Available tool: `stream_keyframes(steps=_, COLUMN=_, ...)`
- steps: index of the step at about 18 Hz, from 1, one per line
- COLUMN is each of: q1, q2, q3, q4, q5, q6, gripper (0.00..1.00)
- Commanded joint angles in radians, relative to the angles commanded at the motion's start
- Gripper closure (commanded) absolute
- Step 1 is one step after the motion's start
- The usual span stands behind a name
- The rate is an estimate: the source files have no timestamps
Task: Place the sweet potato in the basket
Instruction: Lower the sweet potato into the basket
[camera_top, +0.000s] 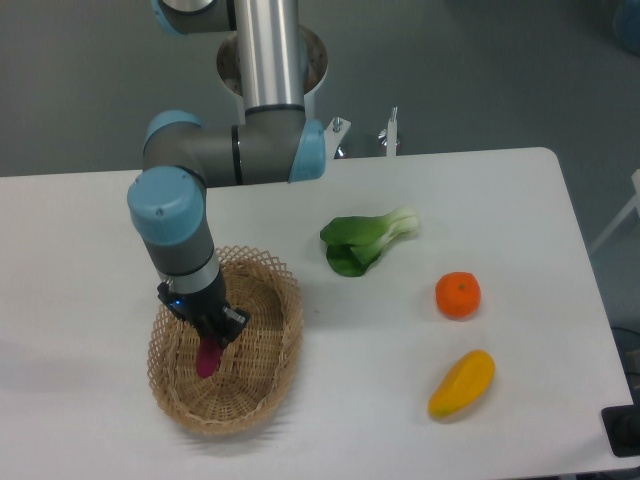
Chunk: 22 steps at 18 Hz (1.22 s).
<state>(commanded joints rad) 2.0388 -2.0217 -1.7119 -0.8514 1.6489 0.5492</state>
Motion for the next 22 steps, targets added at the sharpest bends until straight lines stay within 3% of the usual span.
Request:
stream_keyframes(steps=4, q1=-0.006, q2=-0.012, q3=0.002, q4=0.000, q5=0.005, q6=0.009, gripper=0.80)
stream_keyframes(steps=8, q1=-0.009, q2=-0.008, q3=-0.005, q4=0.000, q5=0.008, q6=0.038, gripper=0.69)
stream_keyframes(steps=11, q1=-0.008, q2=-0.006, q3=-0.002, q4=0.000, q5=0.018, q6=0.038, gripper=0.20)
stream_keyframes(steps=13, q1=-0.008, q2=0.000, q3=0.006, q4=0.003, q5=0.045, q6=0.041, gripper=0.03)
stream_keyframes(steps=19, q1=-0.005, q2=0.023, q3=0.106, q4=0.003, q5=0.051, q6=0.020, gripper=0.00)
stream_keyframes(steps=22, q1=0.038, q2=0.053, q3=0.138, q4=-0.001, q5=0.039, q6=-0.011, gripper=0.00)
